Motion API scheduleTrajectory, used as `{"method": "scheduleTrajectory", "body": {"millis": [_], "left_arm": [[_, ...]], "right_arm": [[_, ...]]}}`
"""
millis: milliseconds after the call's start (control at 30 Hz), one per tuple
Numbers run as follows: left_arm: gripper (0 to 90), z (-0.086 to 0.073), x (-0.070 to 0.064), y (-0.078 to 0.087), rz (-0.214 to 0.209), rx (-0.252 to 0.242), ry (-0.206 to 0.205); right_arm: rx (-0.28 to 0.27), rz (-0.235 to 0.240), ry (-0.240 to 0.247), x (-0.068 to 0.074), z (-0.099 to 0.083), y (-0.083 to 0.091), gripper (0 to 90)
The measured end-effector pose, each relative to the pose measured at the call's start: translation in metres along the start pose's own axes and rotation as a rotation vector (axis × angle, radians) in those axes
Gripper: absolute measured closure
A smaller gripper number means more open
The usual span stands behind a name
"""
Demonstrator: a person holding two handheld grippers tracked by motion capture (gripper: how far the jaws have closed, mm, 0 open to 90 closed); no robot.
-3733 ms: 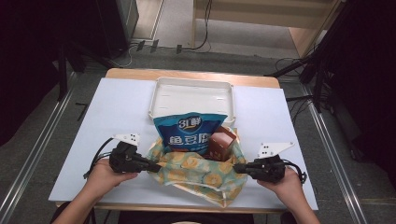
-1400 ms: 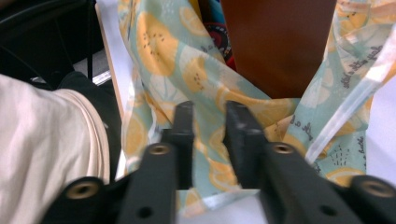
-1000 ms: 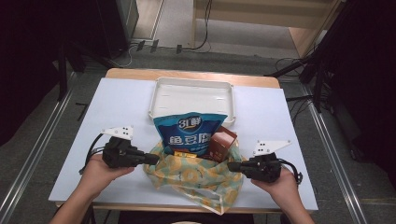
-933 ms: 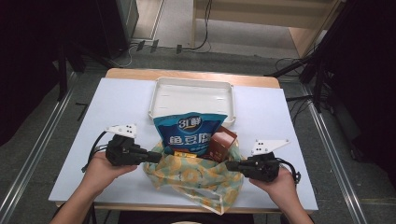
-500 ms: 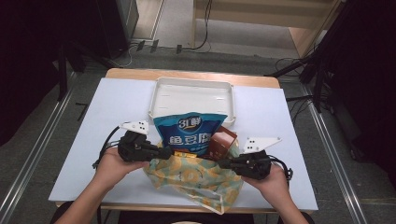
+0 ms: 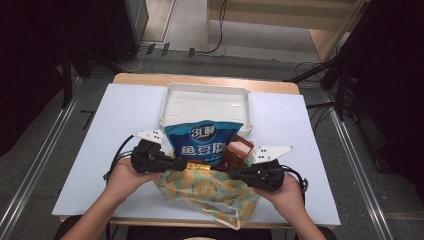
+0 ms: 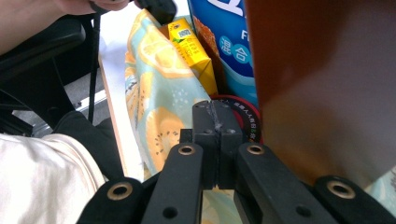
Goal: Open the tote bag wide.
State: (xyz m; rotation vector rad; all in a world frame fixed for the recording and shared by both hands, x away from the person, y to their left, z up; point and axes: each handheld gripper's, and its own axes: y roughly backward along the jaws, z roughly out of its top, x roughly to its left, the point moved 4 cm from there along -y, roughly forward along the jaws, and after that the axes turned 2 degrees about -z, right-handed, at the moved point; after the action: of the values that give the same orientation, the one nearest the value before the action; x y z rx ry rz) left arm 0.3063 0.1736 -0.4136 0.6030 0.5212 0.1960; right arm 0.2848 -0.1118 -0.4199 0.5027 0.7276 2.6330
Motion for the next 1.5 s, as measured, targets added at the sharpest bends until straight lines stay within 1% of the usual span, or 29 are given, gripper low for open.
{"method": "scheduleTrajectory", "body": {"millis": [33,67,133,167,267,333,400,433,533,633,667,733,800,867,933,1033,1067,1133,1167,1200,1267,1500], "left_arm": [[87.4,-0.003,-0.003,0.0,-0.009,0.006,0.006],[87.1,-0.005,-0.004,-0.001,-0.009,0.013,0.001],[86.8,-0.011,-0.006,-0.001,-0.02,0.012,0.006],[86.7,-0.013,-0.007,-0.001,-0.027,0.01,0.015],[86.5,-0.021,-0.009,-0.004,-0.037,0.02,0.027],[86.5,-0.025,-0.011,-0.007,-0.051,0.029,0.038],[86.4,-0.028,-0.013,-0.011,-0.063,0.041,0.035],[86.4,-0.029,-0.013,-0.013,-0.067,0.047,0.036],[86.4,-0.032,-0.013,-0.019,-0.085,0.059,0.042],[86.4,-0.035,-0.013,-0.025,-0.101,0.072,0.04],[86.4,-0.036,-0.012,-0.026,-0.101,0.073,0.045],[86.4,-0.038,-0.011,-0.029,-0.107,0.076,0.049],[86.5,-0.04,-0.009,-0.029,-0.105,0.079,0.053],[86.4,-0.041,-0.007,-0.03,-0.107,0.08,0.06],[86.4,-0.043,-0.006,-0.03,-0.107,0.081,0.063],[85.8,-0.045,-0.002,-0.031,-0.097,0.085,0.065],[85.5,-0.046,0.0,-0.03,-0.089,0.085,0.061],[85.5,-0.047,0.003,-0.029,-0.088,0.083,0.073],[85.5,-0.048,0.004,-0.028,-0.083,0.079,0.075],[85.5,-0.048,0.005,-0.028,-0.081,0.072,0.075],[85.3,-0.049,0.006,-0.028,-0.075,0.074,0.082],[85.2,-0.052,0.014,-0.029,-0.052,0.088,0.093]], "right_arm": [[-0.001,-0.001,-0.004,0.0,0.0,0.001,90.0],[-0.005,-0.003,-0.002,0.0,0.0,0.001,90.0],[-0.011,-0.008,-0.007,0.0,0.0,0.001,90.0],[-0.012,-0.006,-0.013,0.001,0.0,0.0,90.0],[-0.013,-0.012,-0.007,0.002,0.001,-0.004,90.0],[-0.011,-0.021,-0.006,0.003,0.001,-0.007,90.0],[-0.017,-0.025,-0.012,0.003,0.001,-0.01,90.0],[-0.019,-0.034,-0.011,0.002,0.0,-0.011,90.0],[-0.028,-0.041,-0.024,0.001,-0.002,-0.014,90.0],[-0.021,-0.053,-0.022,0.0,-0.006,-0.018,90.0],[-0.02,-0.062,-0.02,0.0,-0.006,-0.02,90.0],[-0.011,-0.063,-0.024,0.0,-0.008,-0.023,90.0],[0.002,-0.055,-0.016,0.0,-0.01,-0.027,90.0],[-0.001,-0.033,-0.01,0.003,-0.011,-0.027,90.0],[0.011,-0.015,0.001,0.006,-0.013,-0.027,90.0],[0.02,0.014,0.023,0.011,-0.017,-0.025,90.0],[0.023,0.026,0.027,0.013,-0.018,-0.024,90.0],[0.024,0.029,0.043,0.015,-0.023,-0.02,90.0],[0.024,0.029,0.043,0.015,-0.023,-0.02,90.0],[0.04,0.024,0.043,0.015,-0.025,-0.019,90.0],[0.064,0.025,0.049,0.014,-0.033,-0.018,90.0],[0.061,0.05,0.048,0.009,-0.042,-0.017,90.0]]}}
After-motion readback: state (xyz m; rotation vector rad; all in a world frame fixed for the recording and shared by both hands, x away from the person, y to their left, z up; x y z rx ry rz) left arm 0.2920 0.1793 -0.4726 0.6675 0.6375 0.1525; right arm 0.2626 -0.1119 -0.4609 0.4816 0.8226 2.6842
